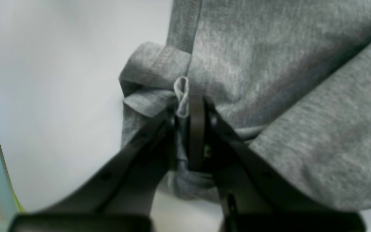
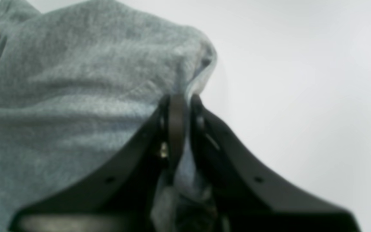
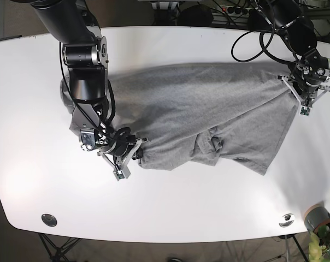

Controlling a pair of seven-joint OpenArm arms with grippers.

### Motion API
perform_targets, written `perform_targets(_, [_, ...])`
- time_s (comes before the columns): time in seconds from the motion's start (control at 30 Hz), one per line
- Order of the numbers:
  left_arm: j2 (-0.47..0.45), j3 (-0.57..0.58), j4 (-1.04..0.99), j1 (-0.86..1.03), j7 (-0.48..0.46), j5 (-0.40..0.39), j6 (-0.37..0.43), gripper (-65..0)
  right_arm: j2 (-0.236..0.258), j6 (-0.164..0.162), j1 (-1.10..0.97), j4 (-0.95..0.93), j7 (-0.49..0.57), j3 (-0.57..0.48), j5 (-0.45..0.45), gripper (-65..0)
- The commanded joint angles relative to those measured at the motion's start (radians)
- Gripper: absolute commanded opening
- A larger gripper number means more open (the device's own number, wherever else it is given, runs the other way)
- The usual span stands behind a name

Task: Fold the T-shirt properly
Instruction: 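Drag the held shirt edge with the right gripper along the table, then lift the grey shirt with both grippers, shake it and lay it flat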

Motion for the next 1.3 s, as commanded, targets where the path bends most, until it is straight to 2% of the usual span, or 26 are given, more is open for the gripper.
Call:
perform_targets(0.0, [-0.021,0.001,0.054,-0.015,-0.007,-0.006,0.006,-65.0,0.004,0.003,0.007,0.125,-0.042,0.003,0.017,-62.8])
perform_targets(0.17, [-0.018,0.004,0.175,-0.015,0.002,-0.004,0.006,-65.0,0.018,0.003,-0.07,0.392,-0.168,0.062,0.017,-62.8])
perform_targets(0.27, [-0.023,0.051,0.232,-0.018,0.071,-0.004,0.006,-65.0,0.02,0.003,-0.096,0.558,-0.252,0.098,0.015,-62.8])
perform_targets(0.53, [-0.02,0.163,0.261,-0.165,0.186,-0.003,0.006,-65.0,0.069,0.005,-0.054,0.774,-0.378,0.117,0.015,-62.8])
perform_targets(0.77, [-0.021,0.289,0.242,-0.38,0.235,0.004,0.006,-65.0,0.133,0.011,0.094,0.777,-0.421,0.117,0.017,-62.8])
perform_targets(1.03, [-0.024,0.355,0.021,-0.702,0.266,0.005,0.006,-65.0,0.201,0.012,0.338,0.69,-0.449,0.114,0.018,-62.8])
perform_targets(1.17, [-0.066,0.392,-0.069,-0.86,0.263,-0.003,0.006,-65.0,0.236,0.014,0.487,0.635,-0.484,0.111,0.018,-62.8])
perform_targets(1.27, [-0.078,0.424,-0.14,-0.991,0.254,-0.004,0.006,-65.0,0.27,0.04,0.604,0.59,-0.489,0.075,0.018,-62.8])
